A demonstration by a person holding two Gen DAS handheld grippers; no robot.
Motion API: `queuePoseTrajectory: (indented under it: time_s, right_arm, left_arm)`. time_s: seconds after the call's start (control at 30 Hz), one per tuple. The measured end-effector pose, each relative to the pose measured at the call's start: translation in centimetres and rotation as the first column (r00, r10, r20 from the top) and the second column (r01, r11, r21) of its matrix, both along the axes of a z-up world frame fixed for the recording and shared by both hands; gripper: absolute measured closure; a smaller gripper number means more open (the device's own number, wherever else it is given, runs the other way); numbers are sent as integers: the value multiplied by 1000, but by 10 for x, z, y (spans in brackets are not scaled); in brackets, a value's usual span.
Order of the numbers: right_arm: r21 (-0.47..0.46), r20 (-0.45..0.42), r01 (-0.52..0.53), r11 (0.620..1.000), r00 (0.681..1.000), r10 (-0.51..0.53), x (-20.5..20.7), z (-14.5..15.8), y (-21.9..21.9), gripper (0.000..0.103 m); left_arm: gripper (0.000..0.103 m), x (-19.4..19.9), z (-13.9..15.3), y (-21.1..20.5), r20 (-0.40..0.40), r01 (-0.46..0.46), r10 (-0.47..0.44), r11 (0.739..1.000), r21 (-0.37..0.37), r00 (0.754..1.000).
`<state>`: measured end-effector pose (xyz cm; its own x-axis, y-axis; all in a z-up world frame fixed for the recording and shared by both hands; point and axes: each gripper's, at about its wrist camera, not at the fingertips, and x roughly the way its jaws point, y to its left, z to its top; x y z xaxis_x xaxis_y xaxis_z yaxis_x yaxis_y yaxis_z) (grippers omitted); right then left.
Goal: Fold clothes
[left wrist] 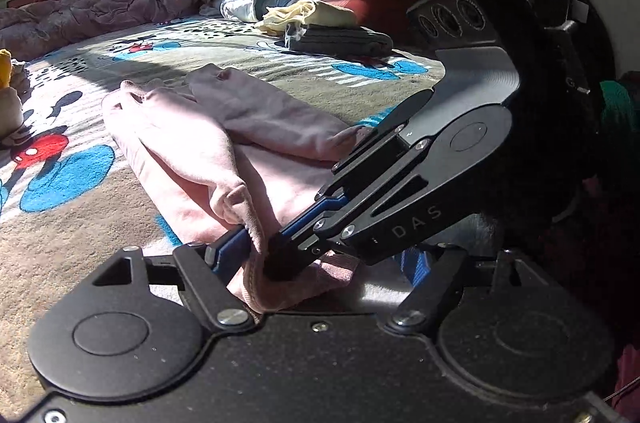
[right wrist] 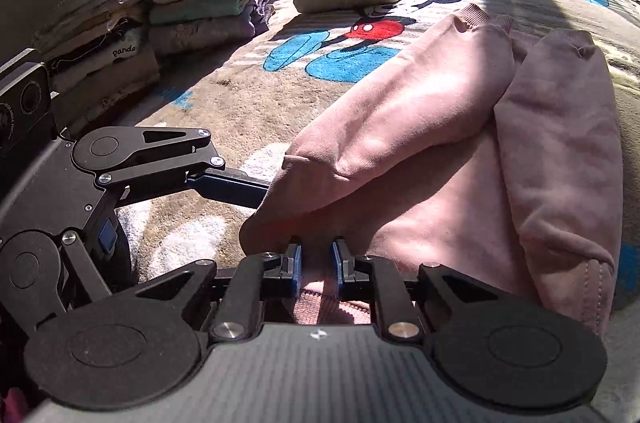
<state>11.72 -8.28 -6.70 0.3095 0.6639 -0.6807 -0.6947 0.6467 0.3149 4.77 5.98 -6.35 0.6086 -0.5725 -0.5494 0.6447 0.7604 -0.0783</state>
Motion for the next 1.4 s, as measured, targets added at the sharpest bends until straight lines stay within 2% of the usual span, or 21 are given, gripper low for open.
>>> queuePoseTrajectory:
  time_s: [0.07,0.13,0.17,0.2,0.23,0.33,0.43,0.57,0.73,0.8,0.87,0.97,1.07,1.17,1.3,1.4]
  right_arm:
    - [-3,-17,4,1000,1000,-4,4,2,-2,88]
    - [13,-47,23,1000,999,-22,7,2,-8,91]
    - [21,-62,33,999,998,-31,9,2,-11,91]
    - [28,-77,43,999,996,-40,11,2,-14,91]
    - [35,-83,55,998,995,-52,11,3,-18,91]
    - [88,-45,115,990,993,-111,8,7,-37,87]
    - [151,35,163,975,985,-170,3,13,-42,87]
    - [182,118,146,972,978,-169,9,20,-25,87]
    - [33,159,67,997,985,-72,22,2,16,87]
    - [9,183,55,998,981,-55,18,-2,23,87]
    - [8,220,58,998,974,-58,13,3,23,88]
    - [28,283,46,999,958,-52,-1,11,20,87]
    - [38,287,42,998,957,-51,-12,5,18,87]
    - [-20,294,31,999,955,-24,-11,-11,27,88]
    - [-69,307,27,997,952,-5,-14,4,27,88]
    - [51,268,85,995,959,-96,-28,15,-1,84]
  left_arm:
    - [26,4,-5,-3,-17,3,-3,1000,-2,1000]
    - [26,8,-19,-10,-42,-12,15,997,70,999]
    - [24,5,-25,-13,-18,-7,9,995,96,1000]
    - [18,3,-27,-14,-11,-2,3,995,96,1000]
    - [17,3,-27,-14,-15,1,0,996,88,1000]
    - [13,2,-29,-16,-10,9,-8,996,86,1000]
    - [11,-1,-31,-21,13,18,-19,992,122,1000]
    - [11,-2,-30,-26,36,29,-36,985,171,999]
    - [11,-12,-21,-25,42,50,-64,961,270,997]
    - [11,-17,-15,-14,30,67,-80,954,292,996]
    - [11,-21,-7,3,34,53,-65,962,270,997]
    - [11,-20,6,31,44,-8,0,986,169,999]
    - [12,-15,16,48,50,-57,54,996,64,997]
    - [12,-12,22,58,43,-74,75,997,-9,996]
    - [12,-12,28,64,39,-91,94,993,-80,995]
    - [12,-2,30,69,-1,-152,153,976,-159,988]
